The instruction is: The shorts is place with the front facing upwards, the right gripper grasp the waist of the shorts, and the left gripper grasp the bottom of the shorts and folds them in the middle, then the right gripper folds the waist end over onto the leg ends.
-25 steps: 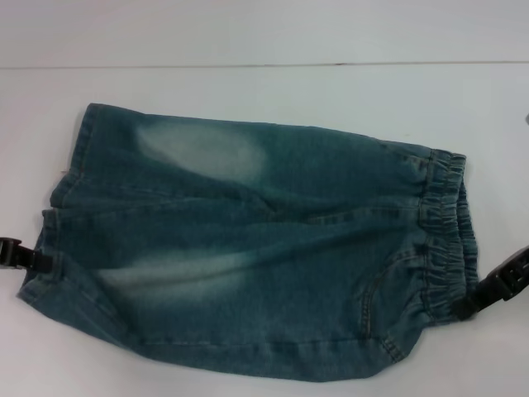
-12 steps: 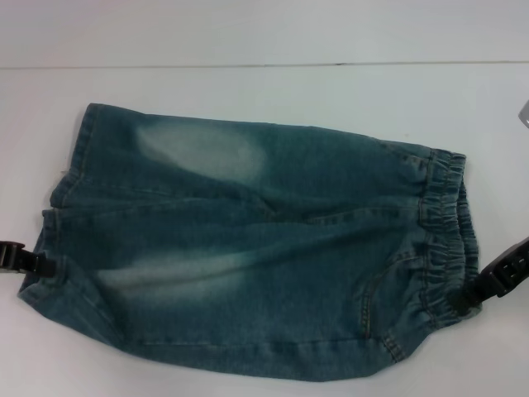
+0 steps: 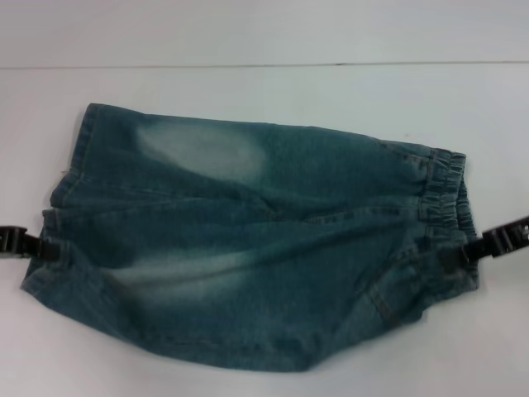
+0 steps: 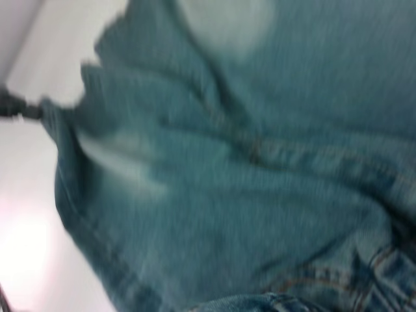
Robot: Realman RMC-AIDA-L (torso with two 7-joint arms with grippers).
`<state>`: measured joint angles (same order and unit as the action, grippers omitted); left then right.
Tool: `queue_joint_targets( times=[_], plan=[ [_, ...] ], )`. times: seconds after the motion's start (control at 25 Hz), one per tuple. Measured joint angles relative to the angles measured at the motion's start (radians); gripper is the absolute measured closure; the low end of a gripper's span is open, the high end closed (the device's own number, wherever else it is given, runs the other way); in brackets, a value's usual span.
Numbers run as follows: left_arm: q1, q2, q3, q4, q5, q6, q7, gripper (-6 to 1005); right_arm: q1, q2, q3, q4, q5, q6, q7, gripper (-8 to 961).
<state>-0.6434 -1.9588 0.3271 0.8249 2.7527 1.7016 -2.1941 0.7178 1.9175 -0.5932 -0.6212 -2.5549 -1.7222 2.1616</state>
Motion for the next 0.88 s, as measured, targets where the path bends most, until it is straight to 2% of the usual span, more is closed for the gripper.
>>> queue_joint_targets(
  times=[0.2,0.4,0.64,0.88],
  plan=[
    [-0.009,0.001,0.000,-0.004,-0.017,-0.037,-0.011,1000,-0.032,-0.002,0.042,0.000,0.070,0.047,0.004,919],
    [-0.013,0.004,-0.001,-0.027,-0.050,-0.090,-0.016,1000,-0.062,0.006,0.064,0.006,0.163,0.117,0.006,919],
    [-0.019,0.005,-0.001,-0.053,-0.094,-0.163,-0.019,1000,-0.076,0.008,0.076,0.058,0.261,0.222,-0.015,919],
    [-0.024,0.005,0.001,-0.077,-0.151,-0.224,-0.015,1000,-0.083,0.033,0.077,0.089,0.355,0.346,-0.040,915]
  ],
)
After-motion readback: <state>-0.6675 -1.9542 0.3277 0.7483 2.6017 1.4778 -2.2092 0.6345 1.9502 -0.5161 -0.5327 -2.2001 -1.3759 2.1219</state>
